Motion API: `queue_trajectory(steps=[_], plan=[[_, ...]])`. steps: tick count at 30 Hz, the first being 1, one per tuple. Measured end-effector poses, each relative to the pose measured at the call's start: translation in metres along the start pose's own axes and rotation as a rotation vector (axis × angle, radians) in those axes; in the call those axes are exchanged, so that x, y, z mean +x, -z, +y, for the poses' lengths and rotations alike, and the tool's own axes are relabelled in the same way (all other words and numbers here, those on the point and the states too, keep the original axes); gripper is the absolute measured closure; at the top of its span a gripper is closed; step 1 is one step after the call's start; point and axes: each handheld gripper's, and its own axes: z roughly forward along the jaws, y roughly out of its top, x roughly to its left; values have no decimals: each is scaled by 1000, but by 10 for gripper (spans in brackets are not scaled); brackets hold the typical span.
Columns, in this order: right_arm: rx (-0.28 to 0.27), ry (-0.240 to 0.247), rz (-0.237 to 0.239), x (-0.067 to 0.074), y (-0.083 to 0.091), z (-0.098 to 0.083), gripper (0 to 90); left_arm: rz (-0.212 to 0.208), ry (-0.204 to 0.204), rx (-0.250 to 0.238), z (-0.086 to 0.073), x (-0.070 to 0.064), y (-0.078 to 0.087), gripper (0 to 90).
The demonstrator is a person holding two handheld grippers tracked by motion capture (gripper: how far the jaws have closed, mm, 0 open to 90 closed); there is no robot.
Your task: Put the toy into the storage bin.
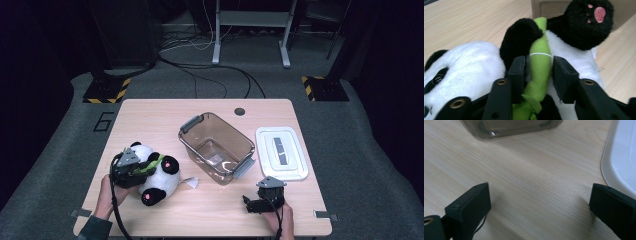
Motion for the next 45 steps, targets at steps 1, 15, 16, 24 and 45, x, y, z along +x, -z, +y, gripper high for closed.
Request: queue_trajectory(steps=[1, 15, 16, 24, 45], plan=[[-1, 1, 0, 0, 0, 0, 29, -7, 8, 1, 0, 1, -2, 614], [-2, -3, -2, 0, 0, 0, 32, -35, 15, -70, -13, 2, 5, 751], [-2, -3, -2, 0, 0, 0, 31, -37, 12, -78, -14, 2, 8, 751], [-2, -3, -2, 0, 0, 0, 31, -50, -3, -132, -8, 5, 29, 756], [-1, -5, 2, 0, 0, 0, 31, -33, -79, -156, 24, 3, 57, 756]])
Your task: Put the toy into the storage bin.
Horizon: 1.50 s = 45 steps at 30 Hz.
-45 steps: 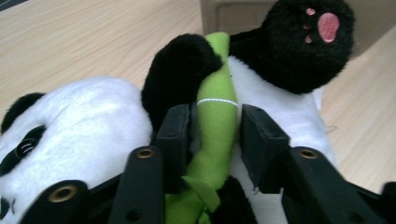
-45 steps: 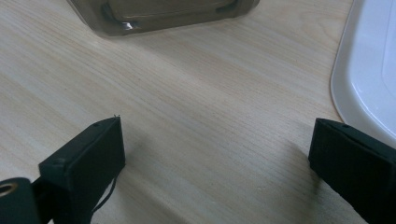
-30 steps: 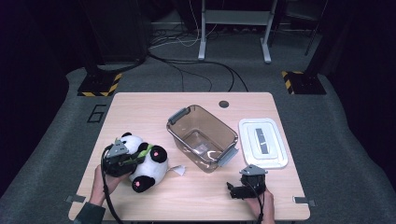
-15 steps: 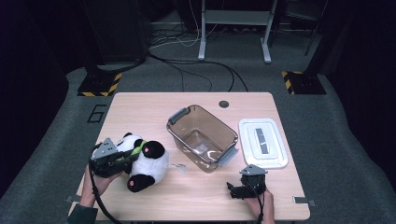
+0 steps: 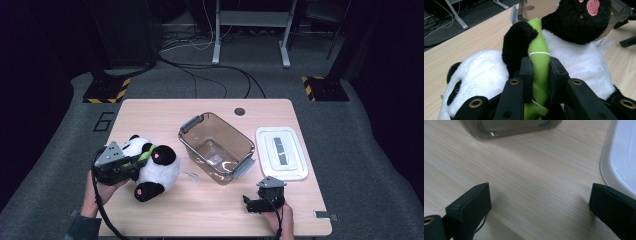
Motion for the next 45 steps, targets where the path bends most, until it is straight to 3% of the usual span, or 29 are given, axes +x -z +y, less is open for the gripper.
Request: queue_trajectory(steps=[11, 17, 45], plan=[[2, 2, 0, 0, 0, 0, 29, 21, -4, -30, 18, 6, 14, 756], [4, 10, -1, -1, 0, 0, 29, 31, -34, -44, 36, 8, 22, 756], [2, 3, -1, 0, 0, 0, 29, 16, -110, -85, 94, 8, 13, 755]])
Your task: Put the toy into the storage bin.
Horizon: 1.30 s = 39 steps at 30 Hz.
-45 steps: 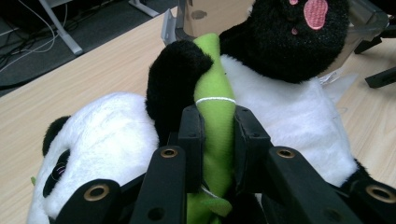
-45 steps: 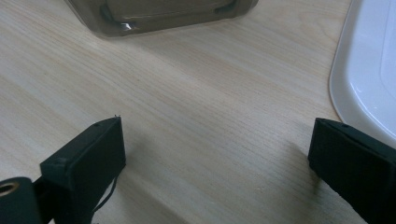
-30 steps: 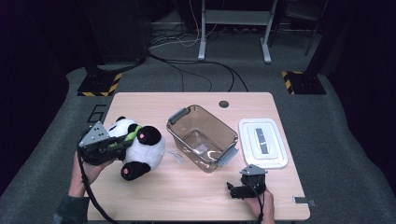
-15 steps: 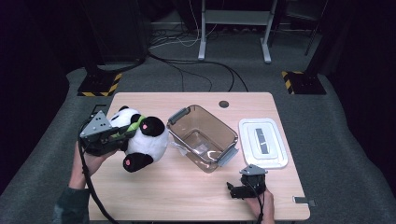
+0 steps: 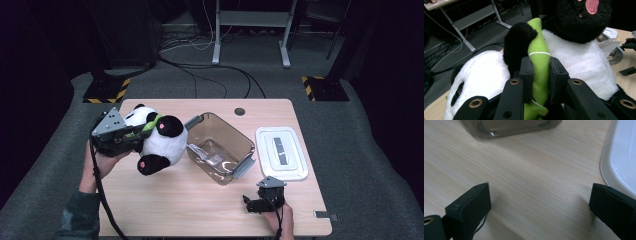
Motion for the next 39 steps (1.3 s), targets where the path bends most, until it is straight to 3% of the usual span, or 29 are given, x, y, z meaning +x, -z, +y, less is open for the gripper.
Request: queue_trajectory(steps=[22, 39], plan=[[0, -1, 0, 0, 0, 0, 29, -28, -48, -18, 36, 2, -23, 755], [2, 7, 0, 0, 0, 0, 29, -59, -81, -19, 53, -2, -39, 755]])
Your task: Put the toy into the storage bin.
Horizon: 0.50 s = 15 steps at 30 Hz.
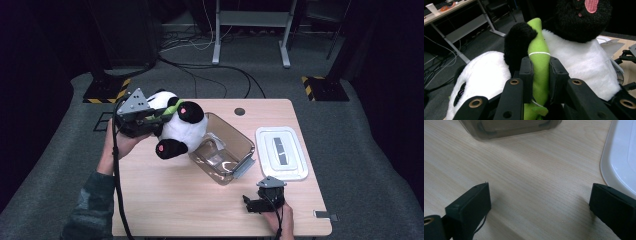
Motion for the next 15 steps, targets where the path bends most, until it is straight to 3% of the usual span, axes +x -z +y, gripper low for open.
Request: queue_trajectory(steps=[15], plan=[[-2, -7, -2, 0, 0, 0, 29, -22, -30, -7, 11, -1, -15, 755]])
